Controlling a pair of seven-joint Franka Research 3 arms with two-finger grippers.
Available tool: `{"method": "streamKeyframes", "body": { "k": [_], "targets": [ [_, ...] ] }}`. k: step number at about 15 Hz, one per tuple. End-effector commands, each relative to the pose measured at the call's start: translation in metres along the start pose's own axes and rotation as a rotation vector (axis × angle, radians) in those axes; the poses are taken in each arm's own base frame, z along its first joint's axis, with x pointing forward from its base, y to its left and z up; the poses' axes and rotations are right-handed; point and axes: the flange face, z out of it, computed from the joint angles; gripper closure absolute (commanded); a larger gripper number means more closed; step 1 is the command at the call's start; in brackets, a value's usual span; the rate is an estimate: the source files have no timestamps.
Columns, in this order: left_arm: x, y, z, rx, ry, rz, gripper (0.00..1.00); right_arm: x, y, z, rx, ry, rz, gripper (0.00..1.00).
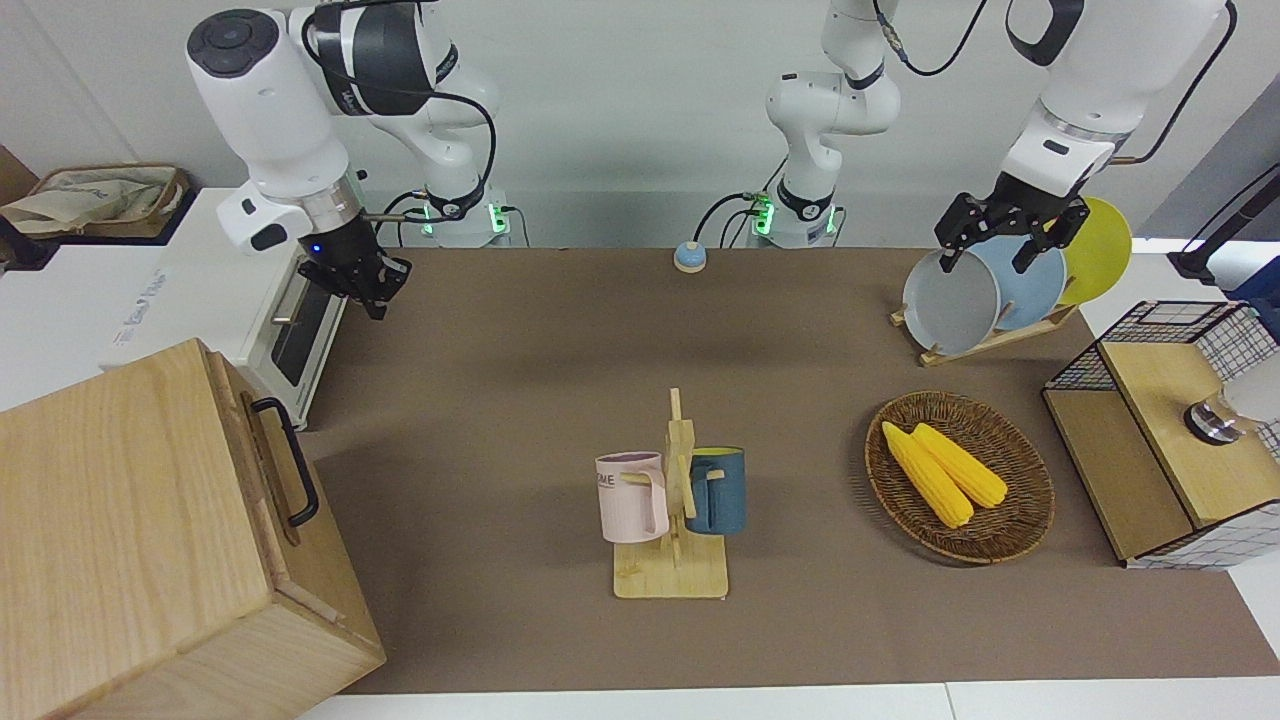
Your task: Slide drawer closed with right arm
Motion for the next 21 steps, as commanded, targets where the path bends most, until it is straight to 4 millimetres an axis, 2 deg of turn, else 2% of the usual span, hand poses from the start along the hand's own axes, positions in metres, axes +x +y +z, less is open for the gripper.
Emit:
{"method": "streamKeyframes", "body": {
  "k": [1, 4, 5, 6, 7, 8, 9, 15, 19, 21],
  "targets": [
    [0.004, 0.0, -0.003, 0.017, 0.008, 0.008, 0.0, -0.017, 0.01, -0.011, -0.022, 0.004, -0.071, 1.0],
    [0.004, 0.0, -0.003, 0.017, 0.008, 0.008, 0.0, -0.018, 0.009, -0.013, -0.021, -0.016, -0.061, 0.976],
    [0.004, 0.0, -0.003, 0.017, 0.008, 0.008, 0.0, -0.017, 0.011, -0.014, -0.019, -0.021, -0.057, 0.88],
    [0.004, 0.0, -0.003, 0.017, 0.008, 0.008, 0.0, -0.017, 0.011, -0.016, -0.019, -0.024, -0.055, 0.585],
    [0.004, 0.0, -0.003, 0.017, 0.008, 0.008, 0.0, -0.015, 0.011, -0.014, -0.019, -0.028, -0.055, 0.427],
    [0.004, 0.0, -0.003, 0.017, 0.008, 0.008, 0.0, -0.015, 0.011, -0.013, -0.018, -0.03, -0.053, 0.096],
    [0.004, 0.0, -0.003, 0.018, 0.008, 0.008, 0.0, -0.014, 0.013, -0.012, -0.016, -0.031, -0.052, 0.012],
    [0.004, 0.0, -0.003, 0.017, 0.008, 0.008, 0.0, -0.001, 0.013, -0.016, -0.022, -0.028, -0.055, 0.011],
    [0.004, 0.0, -0.003, 0.017, 0.008, 0.008, 0.0, 0.0, -0.002, -0.013, -0.027, -0.033, -0.078, 0.011],
    [0.004, 0.0, -0.003, 0.017, 0.008, 0.008, 0.0, 0.002, 0.005, -0.01, -0.027, -0.039, -0.071, 0.011]
  ]
}}
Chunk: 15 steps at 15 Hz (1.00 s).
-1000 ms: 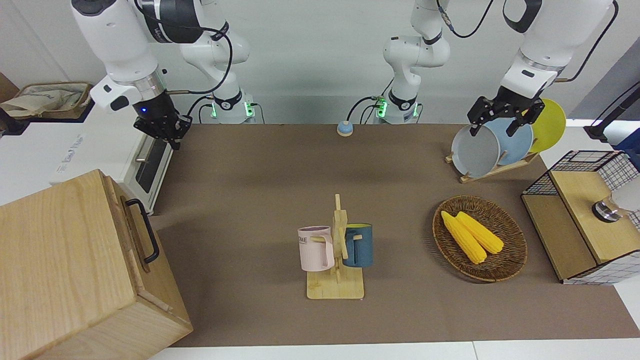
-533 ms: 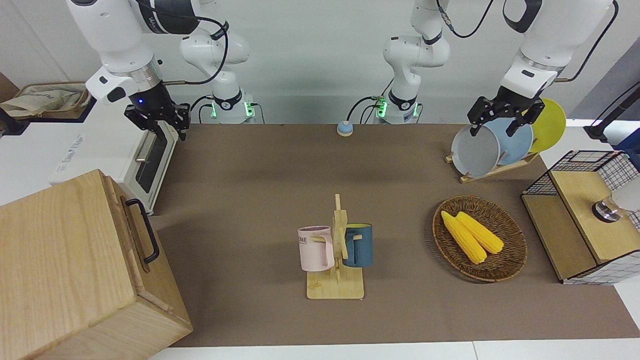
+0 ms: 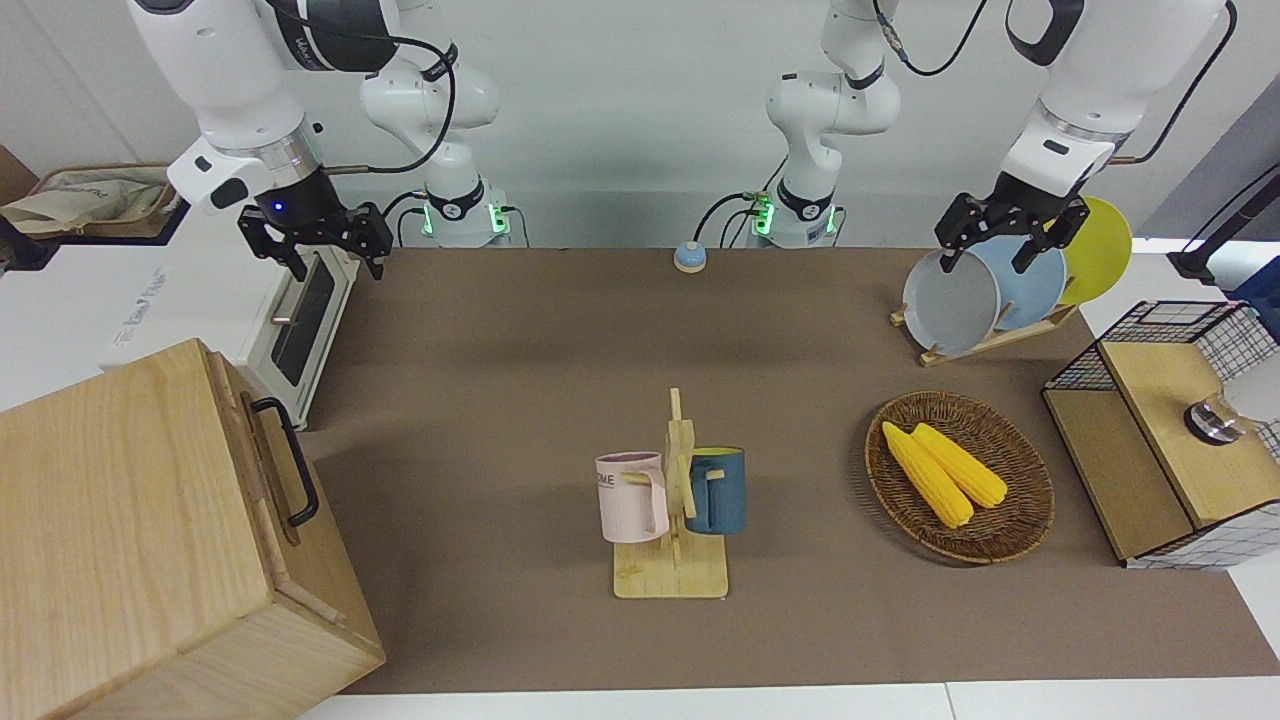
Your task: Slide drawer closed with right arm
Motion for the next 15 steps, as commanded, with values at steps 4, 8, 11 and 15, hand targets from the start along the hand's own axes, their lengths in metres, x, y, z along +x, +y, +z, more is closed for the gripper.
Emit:
{"method": "streamKeyframes", "body": {
  "k": [4, 8, 11, 15],
  "targets": [
    [0.0038, -0.0004, -0.0025, 0.018, 0.008, 0.008, 0.0, 0.0034, 0.0116, -0.0001, -0.022, -0.019, -0.01, 0.011],
    [0.0038, -0.0002, -0.0025, 0.017, 0.008, 0.008, 0.0, 0.003, 0.0073, -0.001, -0.047, -0.017, -0.016, 0.011],
    [0.0038, -0.0002, -0.0025, 0.017, 0.008, 0.008, 0.0, 0.0026, 0.0055, -0.0019, -0.047, -0.015, -0.019, 0.011],
    [0.0038, -0.0002, -0.0025, 0.017, 0.008, 0.008, 0.0, 0.003, 0.0047, -0.001, -0.047, -0.017, -0.019, 0.011]
  ]
}}
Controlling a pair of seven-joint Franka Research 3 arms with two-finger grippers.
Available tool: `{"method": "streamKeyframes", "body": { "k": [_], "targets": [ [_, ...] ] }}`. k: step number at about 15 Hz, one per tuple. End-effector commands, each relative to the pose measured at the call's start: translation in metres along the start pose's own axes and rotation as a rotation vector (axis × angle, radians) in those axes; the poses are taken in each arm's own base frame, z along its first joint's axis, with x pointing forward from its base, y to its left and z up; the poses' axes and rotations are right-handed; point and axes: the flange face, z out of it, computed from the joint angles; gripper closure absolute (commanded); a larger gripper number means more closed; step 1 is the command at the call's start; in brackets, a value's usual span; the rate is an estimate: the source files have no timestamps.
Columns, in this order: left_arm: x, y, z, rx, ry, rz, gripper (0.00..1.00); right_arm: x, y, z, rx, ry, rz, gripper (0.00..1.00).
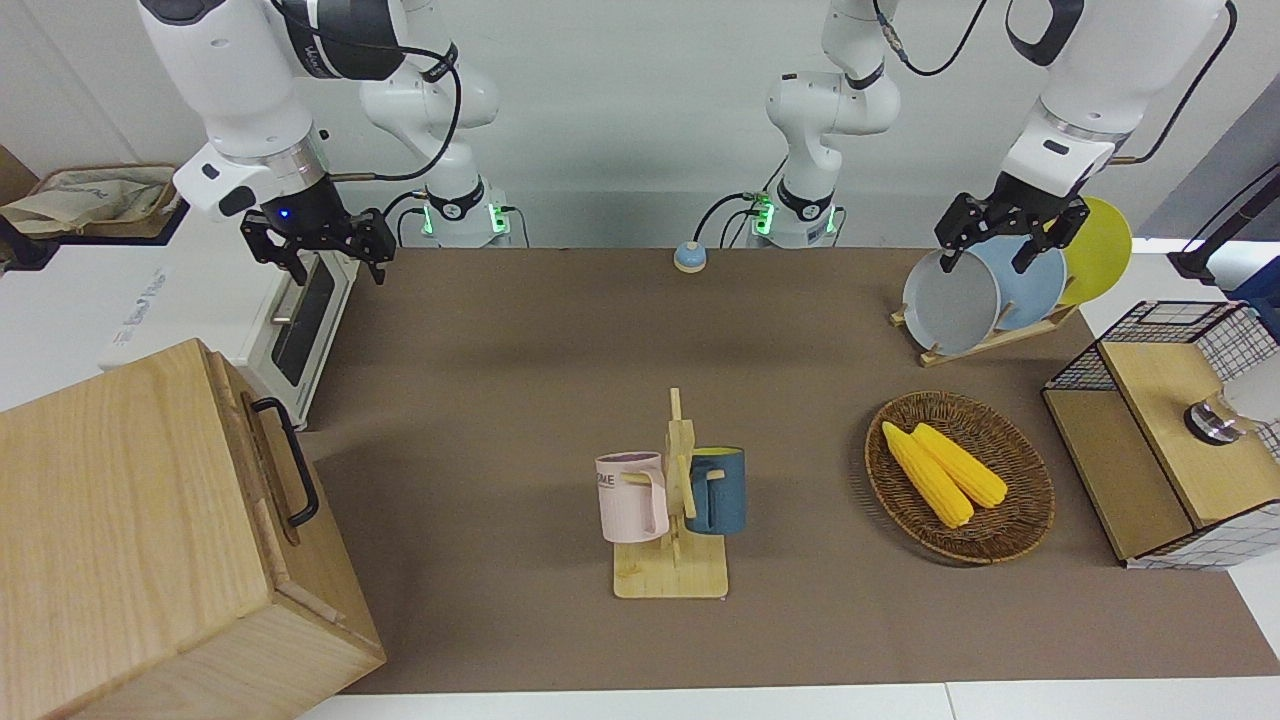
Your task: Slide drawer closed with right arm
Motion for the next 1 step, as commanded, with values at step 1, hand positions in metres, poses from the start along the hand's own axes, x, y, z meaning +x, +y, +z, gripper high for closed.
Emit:
{"method": "streamKeyframes", "body": {
  "k": [1],
  "targets": [
    [0.0038, -0.0002, -0.0025, 0.017, 0.008, 0.008, 0.0, 0.0009, 0.0024, -0.0026, -0.021, -0.011, -0.019, 0.011]
  ]
}}
